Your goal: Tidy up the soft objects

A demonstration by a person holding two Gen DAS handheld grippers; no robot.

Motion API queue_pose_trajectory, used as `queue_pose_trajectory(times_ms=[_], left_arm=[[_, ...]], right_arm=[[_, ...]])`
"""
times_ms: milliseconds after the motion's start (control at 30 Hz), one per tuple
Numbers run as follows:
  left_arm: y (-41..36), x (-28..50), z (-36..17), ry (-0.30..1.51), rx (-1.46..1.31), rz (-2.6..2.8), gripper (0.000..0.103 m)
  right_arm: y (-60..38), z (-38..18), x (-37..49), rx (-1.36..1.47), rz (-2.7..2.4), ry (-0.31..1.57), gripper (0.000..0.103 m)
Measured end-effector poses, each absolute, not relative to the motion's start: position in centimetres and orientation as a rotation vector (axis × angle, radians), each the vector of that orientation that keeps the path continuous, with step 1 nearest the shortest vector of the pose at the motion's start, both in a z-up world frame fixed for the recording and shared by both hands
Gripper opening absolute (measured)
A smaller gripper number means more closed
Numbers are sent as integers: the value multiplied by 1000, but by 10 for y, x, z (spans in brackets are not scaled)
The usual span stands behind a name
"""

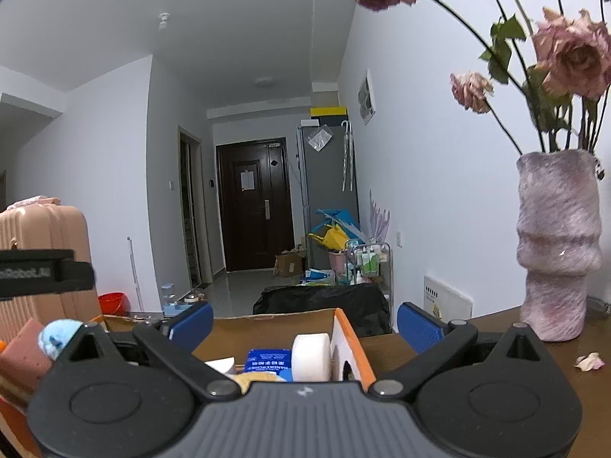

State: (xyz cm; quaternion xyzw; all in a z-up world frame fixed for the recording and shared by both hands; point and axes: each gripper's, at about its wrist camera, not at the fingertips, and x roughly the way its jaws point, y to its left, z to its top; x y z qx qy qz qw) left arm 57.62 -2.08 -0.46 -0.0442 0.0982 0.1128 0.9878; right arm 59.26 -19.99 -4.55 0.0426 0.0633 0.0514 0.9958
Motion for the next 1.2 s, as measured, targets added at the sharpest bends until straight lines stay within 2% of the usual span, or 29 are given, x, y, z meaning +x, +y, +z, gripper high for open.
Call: queue_pose_trajectory(times_ms=[1200], left_arm=[[17,427,-20,248,-54,242,103]], right_arm=[[-234,-49,434,39,58,174,103]])
